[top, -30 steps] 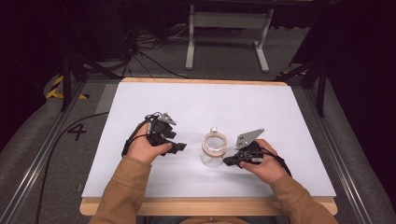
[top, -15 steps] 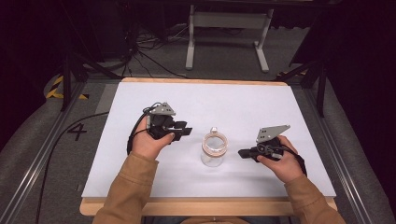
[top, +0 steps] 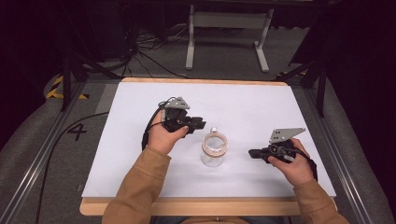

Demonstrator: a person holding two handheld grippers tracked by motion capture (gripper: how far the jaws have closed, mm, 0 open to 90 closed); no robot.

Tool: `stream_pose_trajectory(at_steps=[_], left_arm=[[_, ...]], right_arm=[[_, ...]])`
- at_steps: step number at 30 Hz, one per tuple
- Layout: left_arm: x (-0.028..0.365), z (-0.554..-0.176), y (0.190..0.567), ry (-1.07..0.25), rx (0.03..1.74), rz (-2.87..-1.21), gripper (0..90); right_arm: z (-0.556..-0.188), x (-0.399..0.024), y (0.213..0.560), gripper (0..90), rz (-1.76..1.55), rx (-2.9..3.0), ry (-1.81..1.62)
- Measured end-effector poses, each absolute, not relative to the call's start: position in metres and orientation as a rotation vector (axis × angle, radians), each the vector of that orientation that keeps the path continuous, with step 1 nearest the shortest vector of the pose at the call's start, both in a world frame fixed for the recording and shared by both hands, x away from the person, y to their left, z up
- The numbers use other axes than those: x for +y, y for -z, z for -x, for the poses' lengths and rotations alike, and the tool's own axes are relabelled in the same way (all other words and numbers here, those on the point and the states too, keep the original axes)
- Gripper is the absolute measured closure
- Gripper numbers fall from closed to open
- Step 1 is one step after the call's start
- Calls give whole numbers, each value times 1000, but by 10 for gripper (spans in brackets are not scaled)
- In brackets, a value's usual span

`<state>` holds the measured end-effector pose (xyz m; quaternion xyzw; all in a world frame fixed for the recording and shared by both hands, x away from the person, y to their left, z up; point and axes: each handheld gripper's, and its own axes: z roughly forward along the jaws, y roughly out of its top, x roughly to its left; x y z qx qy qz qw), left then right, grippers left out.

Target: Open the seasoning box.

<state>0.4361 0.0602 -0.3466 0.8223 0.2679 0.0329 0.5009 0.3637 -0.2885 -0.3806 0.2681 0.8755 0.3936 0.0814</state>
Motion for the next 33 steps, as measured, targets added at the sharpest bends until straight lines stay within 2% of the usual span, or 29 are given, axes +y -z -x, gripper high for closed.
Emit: stream_pose_trajectory(at_steps=[14,28,33], left_arm=[[32,-451,368,-77,642,-2005,791],[28,-451,370,-65,615,-2006,868],[28,-451,371,-61,613,-2004,869]], right_arm=[[-352,-271,396,900,-739,2681,-1112],[-348,-260,398,900,-696,2702,-1114],[-347,-252,398,900,-672,2699,-1136]])
